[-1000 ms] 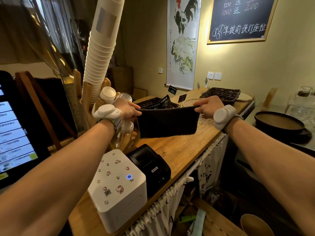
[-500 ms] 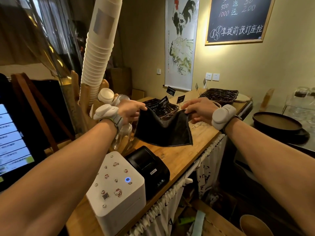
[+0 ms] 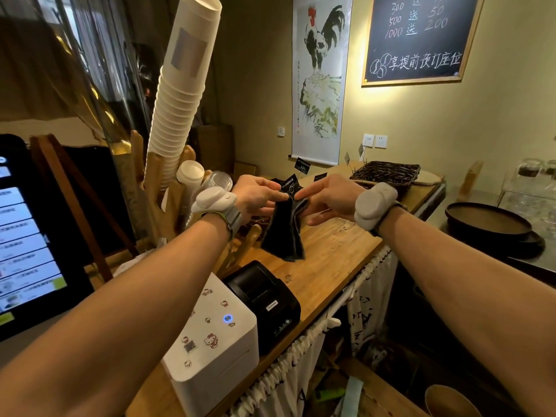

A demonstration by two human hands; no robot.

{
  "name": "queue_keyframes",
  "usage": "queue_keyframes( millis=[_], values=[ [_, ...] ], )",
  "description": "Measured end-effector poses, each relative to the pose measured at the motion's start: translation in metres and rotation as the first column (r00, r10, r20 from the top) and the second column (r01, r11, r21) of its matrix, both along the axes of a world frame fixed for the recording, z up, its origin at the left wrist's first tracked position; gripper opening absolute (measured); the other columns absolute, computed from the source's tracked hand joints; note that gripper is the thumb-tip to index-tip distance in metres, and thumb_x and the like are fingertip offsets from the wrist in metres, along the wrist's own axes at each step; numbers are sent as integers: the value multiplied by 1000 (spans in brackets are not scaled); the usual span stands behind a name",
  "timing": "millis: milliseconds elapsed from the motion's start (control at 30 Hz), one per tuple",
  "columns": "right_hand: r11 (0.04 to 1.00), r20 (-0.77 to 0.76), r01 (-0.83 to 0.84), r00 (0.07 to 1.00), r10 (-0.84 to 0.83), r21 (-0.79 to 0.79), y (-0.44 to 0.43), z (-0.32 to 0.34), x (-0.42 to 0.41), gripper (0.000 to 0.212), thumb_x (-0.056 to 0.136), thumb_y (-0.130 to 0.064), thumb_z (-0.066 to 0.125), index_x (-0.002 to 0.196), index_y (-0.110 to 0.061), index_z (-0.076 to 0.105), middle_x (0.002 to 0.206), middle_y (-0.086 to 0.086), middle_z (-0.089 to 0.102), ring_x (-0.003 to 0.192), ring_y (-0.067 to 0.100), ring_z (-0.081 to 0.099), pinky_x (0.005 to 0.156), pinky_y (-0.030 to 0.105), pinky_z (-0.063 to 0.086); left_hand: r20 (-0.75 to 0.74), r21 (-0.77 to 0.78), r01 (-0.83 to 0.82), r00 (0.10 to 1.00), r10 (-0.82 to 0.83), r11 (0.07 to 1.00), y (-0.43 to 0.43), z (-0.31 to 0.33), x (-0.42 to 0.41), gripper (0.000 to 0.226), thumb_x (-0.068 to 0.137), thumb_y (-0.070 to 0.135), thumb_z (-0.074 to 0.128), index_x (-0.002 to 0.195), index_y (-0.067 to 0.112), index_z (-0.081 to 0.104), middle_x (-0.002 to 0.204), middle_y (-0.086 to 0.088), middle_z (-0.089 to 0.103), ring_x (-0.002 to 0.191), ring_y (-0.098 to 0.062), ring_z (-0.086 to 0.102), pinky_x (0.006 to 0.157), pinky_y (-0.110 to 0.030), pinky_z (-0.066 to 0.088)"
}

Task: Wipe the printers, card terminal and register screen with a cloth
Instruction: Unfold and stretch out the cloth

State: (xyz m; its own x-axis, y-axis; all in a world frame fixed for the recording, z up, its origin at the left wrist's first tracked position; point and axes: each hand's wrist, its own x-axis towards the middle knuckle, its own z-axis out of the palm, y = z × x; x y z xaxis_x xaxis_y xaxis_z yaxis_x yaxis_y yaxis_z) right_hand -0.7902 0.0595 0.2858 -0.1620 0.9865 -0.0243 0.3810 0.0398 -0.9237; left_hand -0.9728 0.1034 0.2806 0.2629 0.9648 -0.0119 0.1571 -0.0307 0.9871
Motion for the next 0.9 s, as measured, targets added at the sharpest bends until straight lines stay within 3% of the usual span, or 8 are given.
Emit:
queue_keyframes(
  millis=[100, 267, 400, 467, 600, 667, 767, 900],
  values=[
    [992, 150, 16, 988, -35, 125, -2, -1, -3, 12, 86, -8, 64, 95, -13, 70, 82, 7, 73, 72, 18, 72, 58, 28, 60, 17, 21, 12, 1000, -12, 1000, 0, 0, -1, 19, 80, -2, 70, 94, 10, 64, 97, -10, 70, 83, -22, 72, 58, -26, 60],
    [945, 205, 29, 973, -101, 326, 1, 1, -11, 6, 82, -21, 71, 86, -17, 74, 65, -8, 65, 44, -6, 56, 40, 8, 40, 25, 59, 69, 997, -71, 996, -1, 2, -3, 22, 83, 0, 67, 104, 8, 64, 98, -11, 71, 78, -20, 74, 59, -25, 59],
    [907, 183, 64, 971, -152, 415, 5, 6, -15, 6, 76, -28, 76, 76, -24, 72, 72, -8, 66, 64, 2, 59, 57, 14, 45, 77, 94, 118, 989, -125, 989, -4, 3, 0, 18, 92, 19, 60, 107, 11, 66, 94, -7, 73, 79, -17, 72, 59, -23, 57],
    [896, 162, 107, 968, -193, 431, 9, 6, -14, 11, 75, -31, 76, 72, -23, 70, 68, -8, 64, 60, 1, 57, 56, 16, 44, 115, 113, 182, 974, -195, 977, -5, 5, 0, 21, 91, 29, 60, 105, 15, 67, 87, 0, 75, 76, -12, 73, 60, -22, 56],
    [913, 86, 173, 972, -219, 370, 11, 6, -14, 24, 76, -37, 75, 60, -22, 63, 58, -8, 58, 49, -1, 53, 45, 12, 39, -19, 173, 299, 954, -301, 938, -3, 6, -2, 31, 80, 6, 71, 106, 22, 66, 97, -1, 73, 91, -14, 72, 73, -25, 59],
    [922, 46, 178, 978, -206, 345, 11, 1, -14, 32, 78, -46, 69, 66, -17, 61, 73, 4, 62, 67, 12, 58, 56, 20, 44, -57, 239, 264, 964, -258, 934, 0, 6, -1, 35, 79, -3, 70, 105, 21, 67, 94, -5, 72, 92, -20, 71, 81, -32, 59],
    [986, 80, 30, 996, -43, 165, 4, -8, -9, 45, 70, -53, 69, 96, -18, 57, 100, 8, 67, 92, 22, 65, 77, 36, 53, 17, 258, 240, 967, -253, 936, 3, 8, -3, 37, 78, -2, 70, 107, 21, 66, 82, 2, 74, 89, -17, 72, 81, -33, 58],
    [999, 219, -49, 974, 53, -22, 1, -18, 2, 35, 79, -23, 71, 110, -12, 61, 114, 13, 66, 102, 27, 64, 86, 45, 52, 37, 243, 175, 981, -189, 954, 11, 8, -12, 36, 81, -4, 67, 106, 22, 67, 79, 5, 72, 92, -18, 69, 67, -24, 57]
  ],
)
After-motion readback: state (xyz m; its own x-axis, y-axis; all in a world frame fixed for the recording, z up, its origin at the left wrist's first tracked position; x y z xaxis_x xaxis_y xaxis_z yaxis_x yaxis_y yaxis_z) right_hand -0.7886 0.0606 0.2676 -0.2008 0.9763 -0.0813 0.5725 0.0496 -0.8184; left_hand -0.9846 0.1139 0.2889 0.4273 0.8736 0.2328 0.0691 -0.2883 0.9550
